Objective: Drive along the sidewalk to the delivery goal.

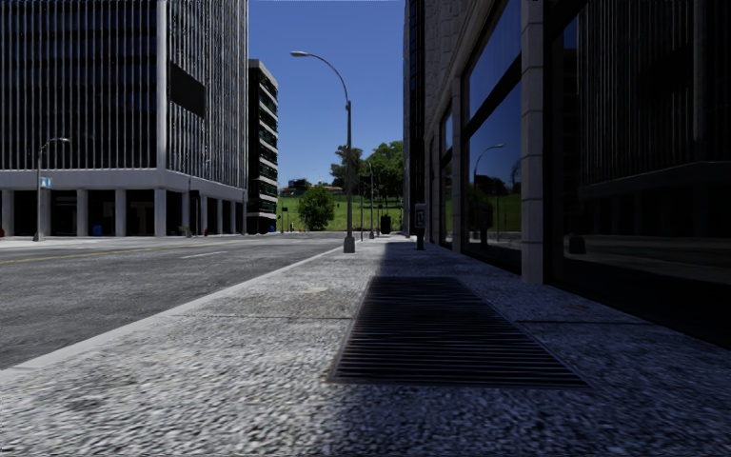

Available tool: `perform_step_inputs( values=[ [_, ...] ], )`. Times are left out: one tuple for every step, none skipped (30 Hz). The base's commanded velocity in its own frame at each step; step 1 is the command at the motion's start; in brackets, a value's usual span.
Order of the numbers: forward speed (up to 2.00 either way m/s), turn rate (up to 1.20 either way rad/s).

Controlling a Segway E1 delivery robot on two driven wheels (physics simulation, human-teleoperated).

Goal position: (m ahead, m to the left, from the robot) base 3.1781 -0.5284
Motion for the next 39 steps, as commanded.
perform_step_inputs(
  values=[
    [2.0,0.0],
    [2.0,0.0],
    [2.0,-0.37],
    [2.0,-0.64],
    [2.0,-0.9],
    [2.0,-0.96],
    [2.0,-0.97],
    [2.0,-0.1],
    [2.0,-0.1],
    [2.0,-0.03],
    [2.0,-0.01],
    [2.0,0.0],
    [2.0,0.0],
    [2.0,0.0],
    [2.0,0.0],
    [2.0,-0.03],
    [2.0,-0.03],
    [2.0,-0.52],
    [2.0,-0.74],
    [2.0,-0.82],
    [2.0,-0.84],
    [2.0,-0.45],
    [2.0,-0.45],
    [2.0,-0.04],
    [2.0,0.0],
    [2.0,0.0],
    [2.0,0.0],
    [2.0,0.0],
    [2.0,0.0],
    [2.0,0.0],
    [2.0,0.0],
    [2.0,0.0],
    [2.0,0.0],
    [2.0,0.0],
    [2.0,0.0],
    [2.0,0.0],
    [2.0,0.0],
    [2.0,0.0],
    [2.0,0.0]
  ],
)
